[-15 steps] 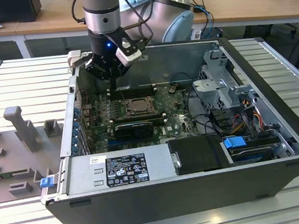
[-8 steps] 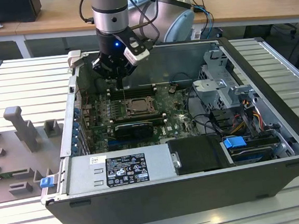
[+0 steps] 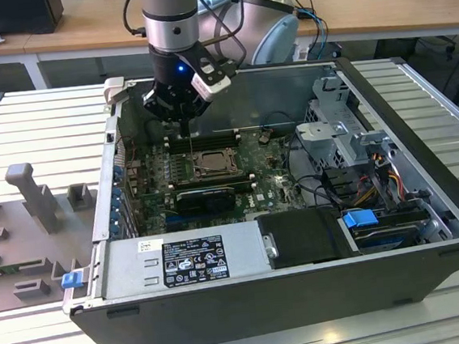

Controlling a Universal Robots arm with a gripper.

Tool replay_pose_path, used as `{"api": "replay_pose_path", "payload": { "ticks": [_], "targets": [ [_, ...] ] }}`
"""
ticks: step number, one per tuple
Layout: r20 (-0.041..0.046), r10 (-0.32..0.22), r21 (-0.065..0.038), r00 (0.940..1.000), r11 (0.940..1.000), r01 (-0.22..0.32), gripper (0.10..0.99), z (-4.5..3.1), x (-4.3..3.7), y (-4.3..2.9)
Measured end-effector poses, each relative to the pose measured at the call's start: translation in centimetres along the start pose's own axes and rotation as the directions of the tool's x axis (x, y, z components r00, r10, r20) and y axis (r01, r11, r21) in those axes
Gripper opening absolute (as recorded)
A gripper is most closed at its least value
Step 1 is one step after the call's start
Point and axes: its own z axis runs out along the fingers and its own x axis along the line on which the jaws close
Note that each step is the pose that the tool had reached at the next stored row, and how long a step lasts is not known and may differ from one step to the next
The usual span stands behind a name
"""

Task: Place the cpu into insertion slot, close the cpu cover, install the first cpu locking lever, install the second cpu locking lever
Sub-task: 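Install the first cpu locking lever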

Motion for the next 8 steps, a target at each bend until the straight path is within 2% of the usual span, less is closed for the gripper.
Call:
{"api": "replay_pose_path", "payload": {
  "ticks": [8],
  "targets": [
    [0.0, 0.0, 0.0, 1.0, 1.0, 0.0, 0.106, 0.03, -0.15, -0.02]
  ]
}}
